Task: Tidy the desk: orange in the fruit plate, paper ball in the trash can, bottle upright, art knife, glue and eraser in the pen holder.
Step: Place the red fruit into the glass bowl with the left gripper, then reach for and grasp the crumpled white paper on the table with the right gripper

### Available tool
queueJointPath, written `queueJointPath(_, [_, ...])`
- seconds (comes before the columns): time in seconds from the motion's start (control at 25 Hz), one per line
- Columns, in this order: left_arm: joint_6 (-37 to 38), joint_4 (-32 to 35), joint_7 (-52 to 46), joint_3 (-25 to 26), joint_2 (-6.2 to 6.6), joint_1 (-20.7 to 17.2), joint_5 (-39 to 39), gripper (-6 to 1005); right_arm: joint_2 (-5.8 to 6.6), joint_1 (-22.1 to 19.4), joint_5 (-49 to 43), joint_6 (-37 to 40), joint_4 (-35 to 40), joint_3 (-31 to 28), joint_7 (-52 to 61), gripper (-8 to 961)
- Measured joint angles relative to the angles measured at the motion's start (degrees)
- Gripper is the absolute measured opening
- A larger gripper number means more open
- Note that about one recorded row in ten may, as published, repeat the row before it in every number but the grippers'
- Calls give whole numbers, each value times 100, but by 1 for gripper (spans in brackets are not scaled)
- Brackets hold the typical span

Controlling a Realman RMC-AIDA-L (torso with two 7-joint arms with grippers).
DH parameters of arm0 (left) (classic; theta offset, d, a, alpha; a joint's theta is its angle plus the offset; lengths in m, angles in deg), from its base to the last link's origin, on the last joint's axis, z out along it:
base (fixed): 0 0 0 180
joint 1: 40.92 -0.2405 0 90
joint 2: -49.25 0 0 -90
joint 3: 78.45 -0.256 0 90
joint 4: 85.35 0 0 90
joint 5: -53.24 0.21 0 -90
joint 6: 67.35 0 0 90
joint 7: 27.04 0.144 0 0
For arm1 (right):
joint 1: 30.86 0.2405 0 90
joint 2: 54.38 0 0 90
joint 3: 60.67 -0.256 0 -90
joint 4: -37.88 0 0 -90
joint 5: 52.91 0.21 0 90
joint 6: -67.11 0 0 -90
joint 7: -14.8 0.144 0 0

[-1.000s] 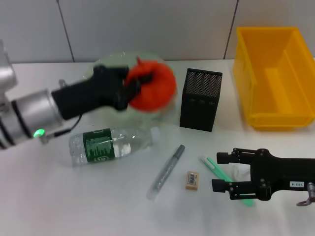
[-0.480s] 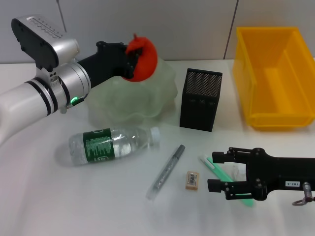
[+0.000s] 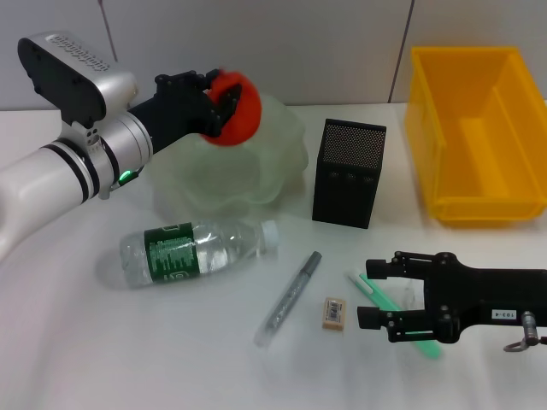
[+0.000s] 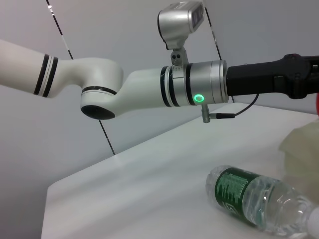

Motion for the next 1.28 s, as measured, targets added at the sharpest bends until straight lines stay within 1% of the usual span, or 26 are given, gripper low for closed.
queueJointPath(0.08, [-124,-9,0,22,0,-4,-3,309,0,11,0,-2,-10,0,0,816])
queueJointPath(0.24, [-132,-10,0,23,0,-2,-3,416,0,26,0,-3,-15,-5,0,815])
queueJointPath(0.44, [108,-6,-125,23,0,-56,-120,550,0,31,0,-43,-15,-24,-26,815])
queueJointPath(0.48, [253,13,-258,9,3,-83,-130,577,0,31,0,-43,-15,-24,-26,815])
queueJointPath(0.52, [1028,193,-923,-131,44,-252,-36,634,1,30,0,-53,-15,-25,-37,815])
queueJointPath(0.56, [1467,373,-1321,-266,69,-384,54,690,1,29,0,-66,-14,-25,-47,815])
queueJointPath(0.6, [1928,627,-1759,-443,89,-531,140,690,1,27,0,-71,-14,-24,-52,815])
queueJointPath(0.64, [1928,627,-1759,-443,89,-531,140,690,1,25,0,-72,-15,-24,-54,815])
queueJointPath(0.68, [2593,1222,-2431,-830,96,-914,202,690,5,23,0,-72,-15,-24,-54,815])
queueJointPath(0.72, [2828,1441,-2638,-974,105,-1068,202,690,10,23,0,-72,-13,-24,-55,815])
queueJointPath(0.76, [2828,1441,-2638,-974,105,-1068,202,690,21,13,0,-72,-1,-28,-55,815])
queueJointPath(0.8, [3164,1716,-2908,-1180,128,-1297,207,690,30,1,0,-64,11,-31,-56,816])
queueJointPath(0.84, [3500,1992,-3148,-1429,179,-1536,209,690,40,-11,-1,-52,20,-36,-56,816])
queueJointPath(0.88, [3500,1992,-3148,-1429,179,-1536,209,690,51,-25,-1,-35,28,-38,-56,816])
queueJointPath(0.92, [4091,2230,-3440,-1808,318,-1838,211,690,63,-38,-1,-25,30,-40,-55,816])
queueJointPath(1.0, [4454,2159,-3485,-2102,480,-2011,223,689,83,-65,-1,-18,32,-42,-55,816])
queueJointPath(1.04, [4454,2159,-3485,-2102,480,-2011,223,689,91,-77,-1,-15,33,-42,-55,816])
queueJointPath(1.08, [4625,2109,-3495,-2230,553,-2087,268,689,99,-85,-1,-11,35,-42,-56,816])
queueJointPath(1.12, [4625,2109,-3495,-2230,553,-2087,268,689,108,-90,-1,-7,38,-41,-56,816])
queueJointPath(1.16, [4764,2045,-3480,-2322,621,-2215,585,689,116,-90,-1,3,41,-41,-56,816])
queueJointPath(1.2, [4781,2039,-3398,-2307,615,-2277,967,689,121,-91,-1,18,43,-41,-56,816])
queueJointPath(1.28, [4781,2039,-3398,-2307,615,-2277,967,689,138,-90,-1,86,74,-40,-53,816])
